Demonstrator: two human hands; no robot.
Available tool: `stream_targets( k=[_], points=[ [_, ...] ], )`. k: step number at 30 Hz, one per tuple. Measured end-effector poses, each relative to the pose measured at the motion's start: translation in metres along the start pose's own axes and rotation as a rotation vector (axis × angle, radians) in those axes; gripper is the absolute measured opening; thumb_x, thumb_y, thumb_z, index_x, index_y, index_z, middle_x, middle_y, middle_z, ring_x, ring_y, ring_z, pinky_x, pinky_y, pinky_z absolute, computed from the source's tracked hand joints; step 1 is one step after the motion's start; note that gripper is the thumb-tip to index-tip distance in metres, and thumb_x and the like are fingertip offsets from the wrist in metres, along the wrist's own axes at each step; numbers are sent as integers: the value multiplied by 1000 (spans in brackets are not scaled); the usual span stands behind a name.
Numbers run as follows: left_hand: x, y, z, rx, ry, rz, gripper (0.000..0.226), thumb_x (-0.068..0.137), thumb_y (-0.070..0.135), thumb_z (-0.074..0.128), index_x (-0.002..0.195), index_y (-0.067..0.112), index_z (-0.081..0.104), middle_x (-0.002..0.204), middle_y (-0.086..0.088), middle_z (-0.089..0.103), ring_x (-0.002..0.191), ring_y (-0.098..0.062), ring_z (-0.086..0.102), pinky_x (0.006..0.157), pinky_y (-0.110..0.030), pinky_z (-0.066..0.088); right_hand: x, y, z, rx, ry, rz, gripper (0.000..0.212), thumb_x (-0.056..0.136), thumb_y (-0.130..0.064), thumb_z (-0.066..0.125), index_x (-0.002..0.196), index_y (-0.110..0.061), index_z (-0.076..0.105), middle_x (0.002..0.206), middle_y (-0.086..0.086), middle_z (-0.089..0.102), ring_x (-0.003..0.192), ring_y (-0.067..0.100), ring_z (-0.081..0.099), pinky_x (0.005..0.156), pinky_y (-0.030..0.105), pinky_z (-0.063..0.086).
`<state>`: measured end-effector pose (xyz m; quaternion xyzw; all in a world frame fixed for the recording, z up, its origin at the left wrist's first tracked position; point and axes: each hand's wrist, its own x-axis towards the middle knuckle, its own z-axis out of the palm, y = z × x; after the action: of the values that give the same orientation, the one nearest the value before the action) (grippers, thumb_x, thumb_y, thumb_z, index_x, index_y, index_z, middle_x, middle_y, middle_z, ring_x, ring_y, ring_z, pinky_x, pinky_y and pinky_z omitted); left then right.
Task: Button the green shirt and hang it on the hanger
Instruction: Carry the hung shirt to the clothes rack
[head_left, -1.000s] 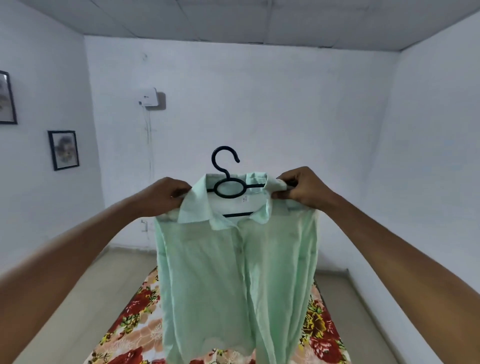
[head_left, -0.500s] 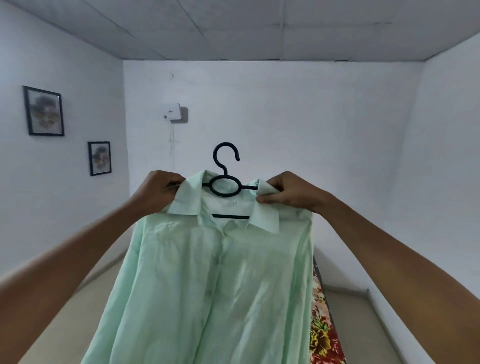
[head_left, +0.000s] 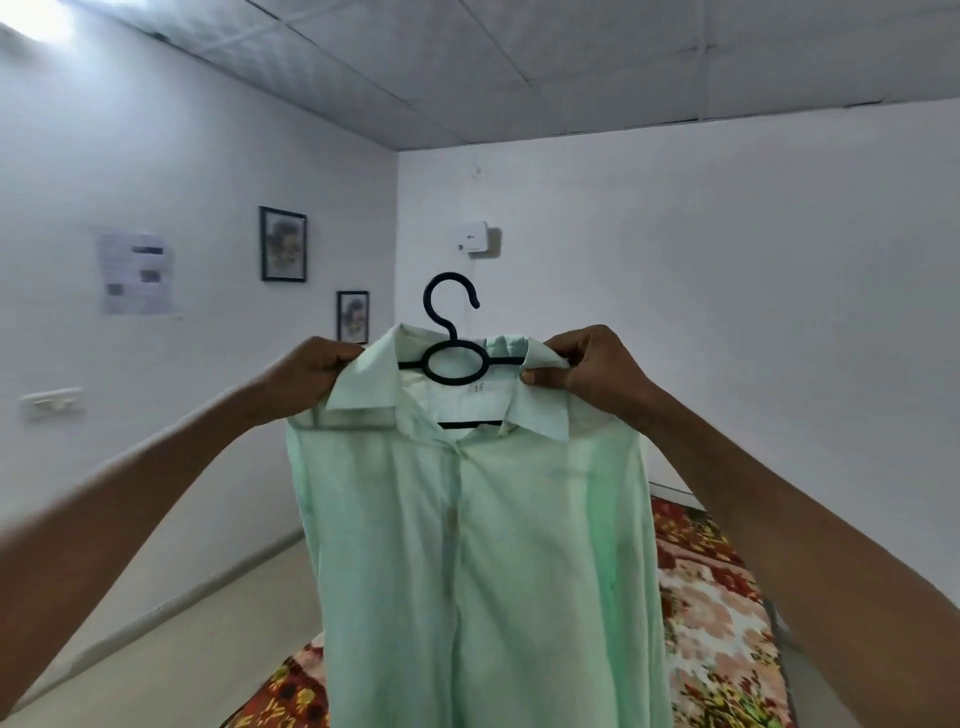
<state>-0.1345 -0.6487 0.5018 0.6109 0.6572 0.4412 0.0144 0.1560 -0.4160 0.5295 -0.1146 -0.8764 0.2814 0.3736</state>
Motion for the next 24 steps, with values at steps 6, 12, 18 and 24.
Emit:
stream_targets(
  k=[6,12,18,24],
  points=[
    [-103,3,-87,31,-36,-174,30,94,11,70,120,25,75,118,4,77,106,-10,71,95,-31,55,13,-54,71,107,-103,-121,17,77,-23,91,90,-16,84,84,0,81,73,8,70,65,26,54],
    [-224,30,-169,341,236,-188,34,94,-10,62,109,18,71,109,-9,76,104,-21,69,91,-30,55,15,-161,163,186,-203,-280,19,74,-22,93,88,-15,83,81,-2,80,70,5,69,64,26,55],
    [-410,75,-282,656,366,-275,25,95,-12,60,117,-5,71,109,-14,75,94,-9,72,79,-9,53,-13,-320,276,306,-495,-425,15,81,-31,88,91,-22,80,85,-6,80,72,5,70,63,19,54],
    [-611,139,-373,738,538,-450,24,97,1,64,97,22,75,89,19,77,81,15,66,73,-8,51,-67,-482,408,451,-703,-532,10,89,-20,82,92,-10,81,80,-5,80,69,2,67,63,20,54]
  ],
)
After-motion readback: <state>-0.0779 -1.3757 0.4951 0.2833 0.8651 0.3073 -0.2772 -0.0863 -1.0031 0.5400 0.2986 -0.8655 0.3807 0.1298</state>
